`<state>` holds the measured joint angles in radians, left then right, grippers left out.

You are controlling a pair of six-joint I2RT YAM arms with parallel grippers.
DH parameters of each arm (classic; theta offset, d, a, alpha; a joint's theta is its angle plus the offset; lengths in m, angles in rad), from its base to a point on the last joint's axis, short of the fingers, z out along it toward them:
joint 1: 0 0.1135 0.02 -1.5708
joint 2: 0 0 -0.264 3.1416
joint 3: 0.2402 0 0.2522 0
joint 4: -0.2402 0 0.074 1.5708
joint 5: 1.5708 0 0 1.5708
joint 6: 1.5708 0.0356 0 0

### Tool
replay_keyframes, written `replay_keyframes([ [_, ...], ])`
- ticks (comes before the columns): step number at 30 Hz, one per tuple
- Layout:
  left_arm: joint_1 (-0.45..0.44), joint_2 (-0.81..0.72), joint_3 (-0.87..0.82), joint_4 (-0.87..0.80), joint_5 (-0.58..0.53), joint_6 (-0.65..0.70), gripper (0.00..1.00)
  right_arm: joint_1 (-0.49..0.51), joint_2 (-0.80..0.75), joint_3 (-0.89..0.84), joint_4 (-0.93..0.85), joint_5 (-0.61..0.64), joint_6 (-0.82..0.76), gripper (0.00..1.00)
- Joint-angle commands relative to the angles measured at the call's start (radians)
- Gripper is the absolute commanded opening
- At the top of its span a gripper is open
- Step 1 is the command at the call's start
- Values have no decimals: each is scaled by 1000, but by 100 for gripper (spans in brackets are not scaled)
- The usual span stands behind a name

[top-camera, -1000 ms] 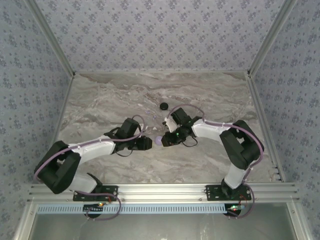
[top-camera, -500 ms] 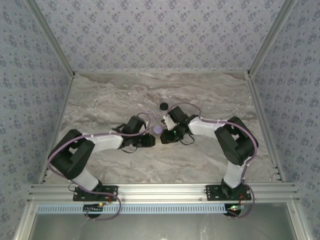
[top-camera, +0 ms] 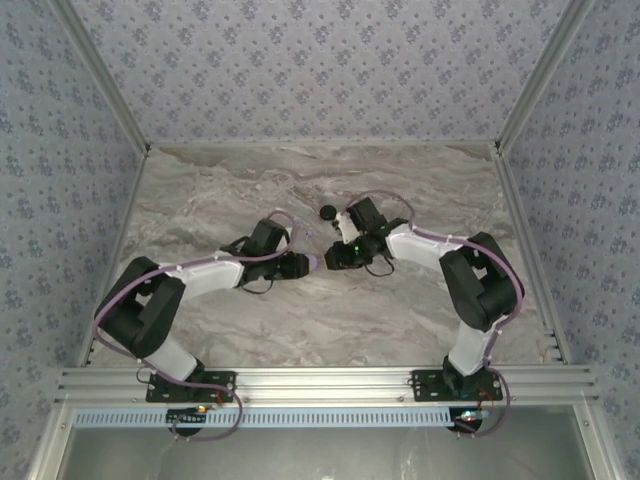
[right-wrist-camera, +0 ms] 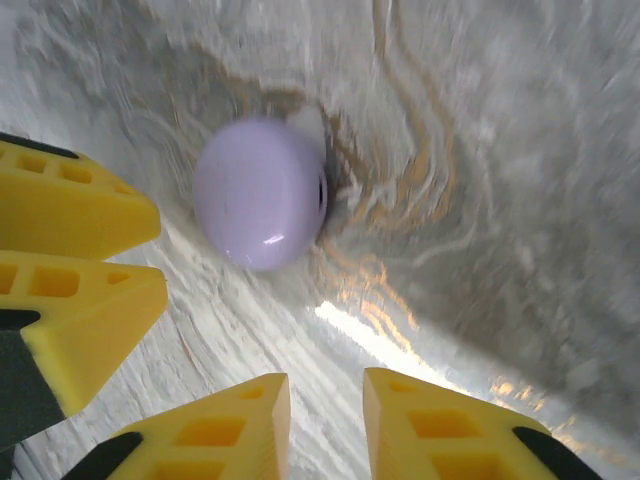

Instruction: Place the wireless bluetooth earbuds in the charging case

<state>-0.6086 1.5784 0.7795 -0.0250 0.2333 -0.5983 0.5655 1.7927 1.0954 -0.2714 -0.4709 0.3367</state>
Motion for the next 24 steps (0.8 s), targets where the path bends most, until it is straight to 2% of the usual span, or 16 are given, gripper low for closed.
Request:
replay_keyframes([
  [1,26,-16,41,-28,-6,32,48,-8,52,67,-39,-45,4,32],
  [8,73,52,72,-8,35,36,47,-14,132,163,-47,-84,10,33],
  [17,75,105,71,37,96,21,45,-25,227,266,-107,-109,1,37],
  [24,75,124,69,65,136,18,46,-26,252,274,-110,-110,13,36],
])
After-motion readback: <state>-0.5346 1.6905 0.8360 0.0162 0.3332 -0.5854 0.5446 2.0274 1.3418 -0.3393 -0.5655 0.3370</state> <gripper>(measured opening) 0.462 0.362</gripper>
